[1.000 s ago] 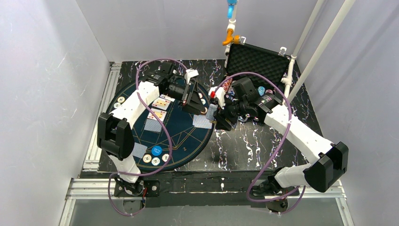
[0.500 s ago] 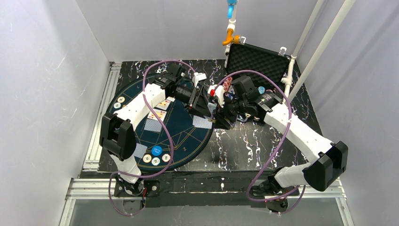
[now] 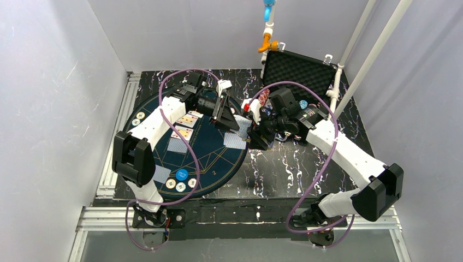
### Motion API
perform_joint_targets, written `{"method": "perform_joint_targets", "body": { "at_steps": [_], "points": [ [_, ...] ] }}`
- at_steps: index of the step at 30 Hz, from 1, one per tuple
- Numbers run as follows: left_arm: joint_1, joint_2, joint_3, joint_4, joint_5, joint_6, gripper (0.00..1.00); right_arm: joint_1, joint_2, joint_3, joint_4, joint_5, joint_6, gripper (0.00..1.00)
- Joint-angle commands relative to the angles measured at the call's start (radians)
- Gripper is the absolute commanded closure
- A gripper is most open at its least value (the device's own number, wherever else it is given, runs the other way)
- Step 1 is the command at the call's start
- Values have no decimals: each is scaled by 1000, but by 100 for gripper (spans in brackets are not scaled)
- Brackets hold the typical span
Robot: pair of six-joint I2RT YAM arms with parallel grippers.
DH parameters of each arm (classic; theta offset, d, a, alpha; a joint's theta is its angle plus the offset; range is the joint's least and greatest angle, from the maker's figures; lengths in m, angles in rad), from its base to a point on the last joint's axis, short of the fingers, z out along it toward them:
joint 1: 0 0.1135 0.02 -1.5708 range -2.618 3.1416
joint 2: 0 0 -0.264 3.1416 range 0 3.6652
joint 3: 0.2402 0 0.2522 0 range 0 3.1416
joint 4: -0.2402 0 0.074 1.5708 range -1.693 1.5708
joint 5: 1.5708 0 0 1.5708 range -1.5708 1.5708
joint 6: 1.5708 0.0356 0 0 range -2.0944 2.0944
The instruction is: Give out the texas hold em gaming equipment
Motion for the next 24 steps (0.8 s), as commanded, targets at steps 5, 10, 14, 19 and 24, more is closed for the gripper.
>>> {"method": "perform_joint_targets", "body": {
  "at_steps": [5, 10, 14, 19, 24],
  "points": [
    [-32, -72, -20, 116, 4, -104, 39, 1, -21, 21, 54, -31, 4, 99],
    [-28, -55, -19, 92, -59, -104, 65, 1, -19, 30, 48, -27, 2, 99],
    [15, -69, -45, 87, -36, -105, 79, 1, -29, 22, 42, -19, -1, 99],
    [61, -96, -62, 84, -14, -91, 100, 1, -33, 9, 40, -14, -6, 99],
    [168, -95, -46, -83, -16, 40, 100, 1, -42, -4, 40, -1, -9, 99]
  ]
}}
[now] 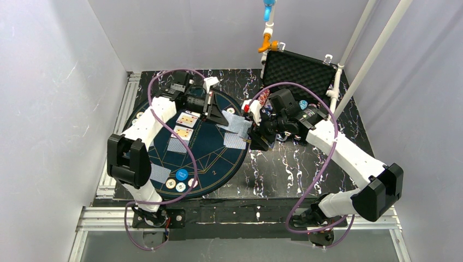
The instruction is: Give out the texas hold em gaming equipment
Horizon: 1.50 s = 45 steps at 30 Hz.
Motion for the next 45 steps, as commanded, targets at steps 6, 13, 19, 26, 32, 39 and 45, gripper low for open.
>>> {"method": "perform_joint_targets", "body": {
  "at_steps": [6, 13, 19, 26, 32, 39, 45],
  "points": [
    [274, -22, 22, -607, -108, 587, 100, 1, -49, 2, 47, -14, -8, 99],
    [508, 5, -95, -832, -250, 921, 100, 1, -48, -4, 60, -15, -7, 99],
    [613, -21, -235, -741, -367, 959, 100, 1, -49, -10, 65, -18, -2, 99],
    [616, -8, -313, -588, -446, 903, 100, 1, -37, 2, 70, -20, -1, 99],
    [617, 27, -326, -502, -499, 864, 100, 1, -30, 11, 64, -20, -1, 99],
    [617, 60, -337, -469, -567, 859, 100, 1, -20, 19, 59, -21, -4, 99],
    [617, 74, -349, -420, -613, 823, 97, 1, -14, 23, 64, -23, -3, 99]
  ]
}}
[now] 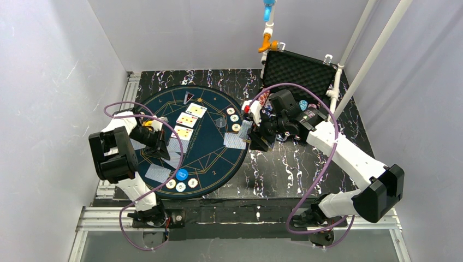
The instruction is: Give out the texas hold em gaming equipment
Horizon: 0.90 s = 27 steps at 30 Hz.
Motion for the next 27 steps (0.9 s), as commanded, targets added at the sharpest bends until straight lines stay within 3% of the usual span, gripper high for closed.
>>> {"method": "perform_joint_targets", "body": {
  "at_steps": [1, 10, 15, 19, 21, 22, 24, 27],
  "points": [
    [1, 13, -19, 40, -46, -24, 95, 1, 2, 41, 40, -22, -4, 99],
    [2, 0, -20, 79, -139, -44, 71, 1, 6, 49, 36, -19, -6, 99],
    [7, -35, -9, 101, -228, -66, 48, 1, 4, 46, 46, -10, -7, 99],
    [6, -83, 21, 78, -225, -68, 42, 1, -5, 37, 55, -14, -7, 99],
    [6, -113, 48, 62, -227, -78, 26, 1, -11, 32, 59, -16, -7, 99],
    [6, -136, 67, 50, -216, -80, 10, 1, -14, 28, 62, -17, -6, 99],
    [3, -172, 109, 31, -201, -91, 2, 1, -18, 23, 69, -21, -1, 99],
    [-35, -215, 183, 11, -175, -109, 2, 1, -20, 20, 83, -36, 8, 99]
  ]
}}
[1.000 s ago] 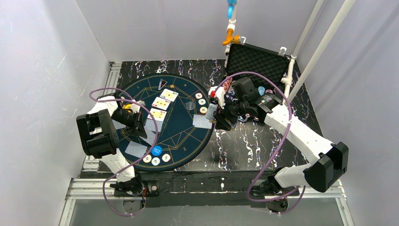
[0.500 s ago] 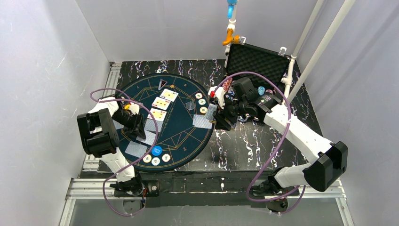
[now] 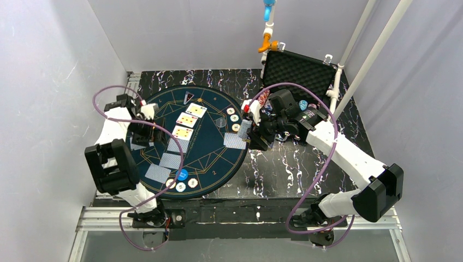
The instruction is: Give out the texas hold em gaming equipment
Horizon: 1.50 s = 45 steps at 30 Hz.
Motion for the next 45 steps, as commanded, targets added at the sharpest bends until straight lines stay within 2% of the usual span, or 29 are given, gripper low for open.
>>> {"method": "perform_joint_targets", "body": {
  "at_steps": [1, 3, 7, 11, 16, 20, 24, 34, 45],
  "points": [
    [-56, -111, 126, -62, 52, -31, 2, 1, -25, 19, 80, -39, 13, 99],
    [-123, -122, 162, -68, 39, -66, 2, 1, -24, 20, 89, -52, 17, 99],
    [-354, -128, 186, -31, -101, -164, 2, 3, -14, 30, 101, -73, 33, 99],
    [-530, -131, 195, 15, -151, -265, 2, 3, -8, 45, 101, -88, 44, 99],
    [-733, -122, 214, 62, -232, -304, 2, 4, -6, 55, 93, -102, 48, 99],
    [-847, -93, 244, 88, -263, -313, 2, 9, 0, 61, 90, -118, 49, 99],
    [-891, -75, 273, 101, -254, -331, 2, 12, 4, 65, 89, -125, 50, 99],
    [-917, -94, 288, 127, -247, -354, 2, 20, -2, 54, 80, -132, 49, 99],
    [-916, -194, 207, 209, -217, -355, 2, 20, -5, 39, 93, -134, 72, 99]
  ]
}}
